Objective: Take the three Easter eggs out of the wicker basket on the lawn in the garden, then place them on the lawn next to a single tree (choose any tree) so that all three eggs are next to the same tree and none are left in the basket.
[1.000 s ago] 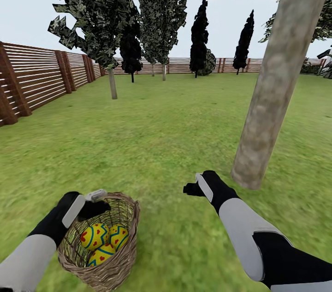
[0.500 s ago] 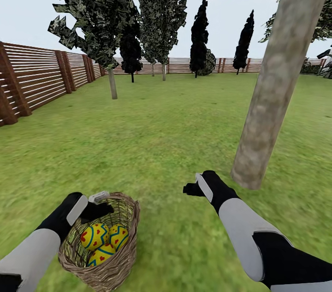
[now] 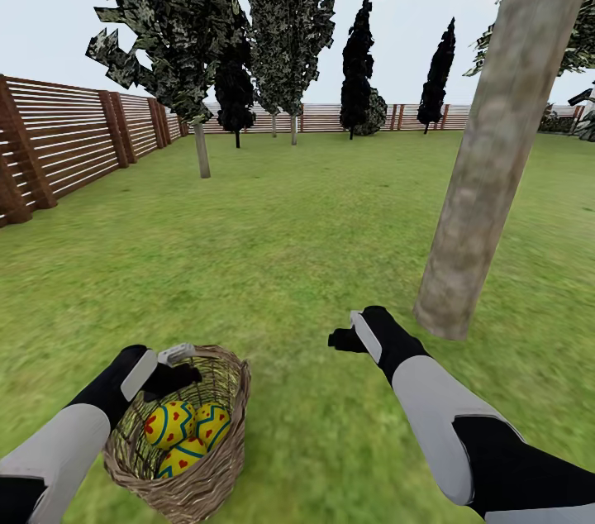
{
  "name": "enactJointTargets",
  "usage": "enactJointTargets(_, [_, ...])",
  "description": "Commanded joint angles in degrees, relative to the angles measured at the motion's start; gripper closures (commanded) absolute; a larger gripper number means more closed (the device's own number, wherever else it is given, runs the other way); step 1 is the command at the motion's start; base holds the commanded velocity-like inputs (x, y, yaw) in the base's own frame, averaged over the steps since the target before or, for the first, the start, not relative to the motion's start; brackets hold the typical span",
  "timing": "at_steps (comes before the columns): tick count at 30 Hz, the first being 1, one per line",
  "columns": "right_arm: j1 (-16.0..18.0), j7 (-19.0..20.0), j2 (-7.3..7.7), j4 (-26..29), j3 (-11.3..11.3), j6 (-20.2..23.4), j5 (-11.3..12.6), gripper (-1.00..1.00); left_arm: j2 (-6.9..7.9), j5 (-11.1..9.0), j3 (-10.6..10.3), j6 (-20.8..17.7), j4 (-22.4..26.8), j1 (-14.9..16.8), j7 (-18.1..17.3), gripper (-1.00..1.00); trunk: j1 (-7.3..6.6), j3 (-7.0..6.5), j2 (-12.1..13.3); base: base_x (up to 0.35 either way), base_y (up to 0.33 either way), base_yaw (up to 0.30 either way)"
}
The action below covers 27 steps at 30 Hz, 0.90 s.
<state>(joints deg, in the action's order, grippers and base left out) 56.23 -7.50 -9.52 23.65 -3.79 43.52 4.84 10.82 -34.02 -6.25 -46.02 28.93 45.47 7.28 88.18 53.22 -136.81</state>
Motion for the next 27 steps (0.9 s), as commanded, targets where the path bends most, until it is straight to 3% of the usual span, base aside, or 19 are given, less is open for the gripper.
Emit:
enactJointTargets(1, [0.02,-0.5,-0.06,0.08,-0.34,0.16,0.52,-1.0,0.08,-0.61,-0.46,0.1,0.06,0.03,0.47,-1.0,-0.01,0.06,-0.03,0.0,0.0,0.0])
enactJointTargets(14, [0.02,-0.5,-0.15,0.08,-0.27,0.16,0.52,-1.0,0.08,-0.61,-0.55,0.49,0.1,0.05,0.46,-1.0,-0.01,0.06,-0.03,0.014,-0.009,0.001])
enactJointTargets(27, [0.02,-0.59,-0.15,0.08,-0.17,0.16,0.52,-1.0,0.06,-0.61,-0.39,0.03,0.01,0.05,0.56,-1.0,-0.01,0.06,-0.03,0.001,0.0,0.153])
